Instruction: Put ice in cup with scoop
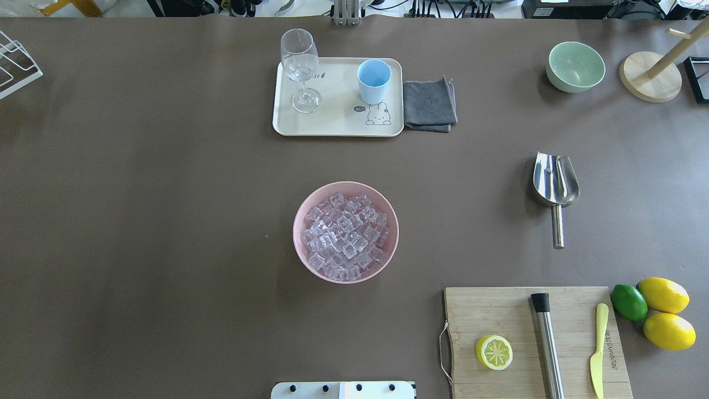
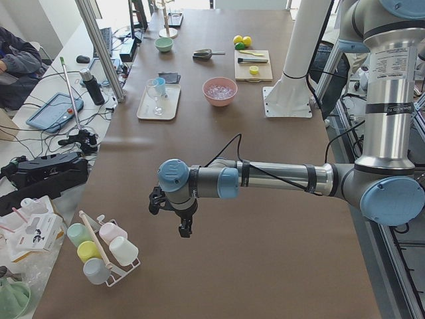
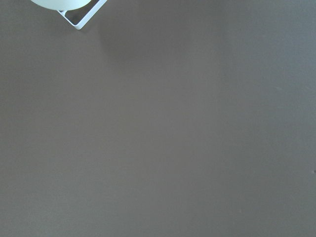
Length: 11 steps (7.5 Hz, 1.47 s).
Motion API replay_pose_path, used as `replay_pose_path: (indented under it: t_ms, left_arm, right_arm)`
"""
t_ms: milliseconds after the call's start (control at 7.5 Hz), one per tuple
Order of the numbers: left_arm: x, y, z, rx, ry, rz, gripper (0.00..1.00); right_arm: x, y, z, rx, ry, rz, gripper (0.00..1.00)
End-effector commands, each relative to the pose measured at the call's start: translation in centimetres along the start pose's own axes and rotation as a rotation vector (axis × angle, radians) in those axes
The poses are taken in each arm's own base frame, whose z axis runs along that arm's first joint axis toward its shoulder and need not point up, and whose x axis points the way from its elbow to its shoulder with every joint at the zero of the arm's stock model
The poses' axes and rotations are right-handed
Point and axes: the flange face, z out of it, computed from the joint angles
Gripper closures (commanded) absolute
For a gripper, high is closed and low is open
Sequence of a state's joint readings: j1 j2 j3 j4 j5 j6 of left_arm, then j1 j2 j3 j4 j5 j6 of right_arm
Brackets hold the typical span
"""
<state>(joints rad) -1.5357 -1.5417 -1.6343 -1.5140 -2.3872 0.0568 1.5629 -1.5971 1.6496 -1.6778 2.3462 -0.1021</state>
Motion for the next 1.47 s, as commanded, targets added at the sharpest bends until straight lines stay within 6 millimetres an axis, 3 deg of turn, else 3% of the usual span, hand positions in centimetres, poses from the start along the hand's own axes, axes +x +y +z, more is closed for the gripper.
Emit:
replay_pose_path:
  t_ms: [0,133,267,533,667,800,1200,1333]
  left_arm:
    - [0.2,-0.4,-0.2,0.005,-0.002,0.014,0.02]
    - [0.1,-0.5,-0.1,0.003,-0.002,0.009,0.02]
    - [-0.1,-0.4,-0.2,0.006,0.001,0.009,0.02]
    - [0.5,-0.6,-0.4,0.010,0.008,0.017,0.02]
    - [1.2,-1.0,-0.4,0.012,0.010,0.037,0.02]
    - [3.3,-2.6,-0.7,0.016,0.010,0.077,0.02]
    - [11.4,-4.4,0.0,0.008,0.021,0.235,0.02]
    - [14.0,-5.3,-0.3,0.015,0.034,0.281,0.02]
  right_arm:
    - [-0.6,0.5,0.6,-0.012,0.004,-0.006,0.00]
    - [-1.4,0.1,1.1,-0.021,-0.002,-0.021,0.00]
    - [-3.4,-0.7,1.6,-0.032,-0.003,-0.011,0.00]
    - [-10.1,-1.9,2.7,-0.027,-0.021,0.063,0.00]
    - [-11.8,-1.7,2.9,-0.050,-0.098,0.157,0.00]
    - [-13.2,-1.4,3.0,-0.059,-0.105,0.171,0.00]
    - [-18.4,-1.3,4.2,-0.054,-0.115,0.276,0.00]
    - [-19.1,-0.4,5.2,-0.024,-0.141,0.294,0.00]
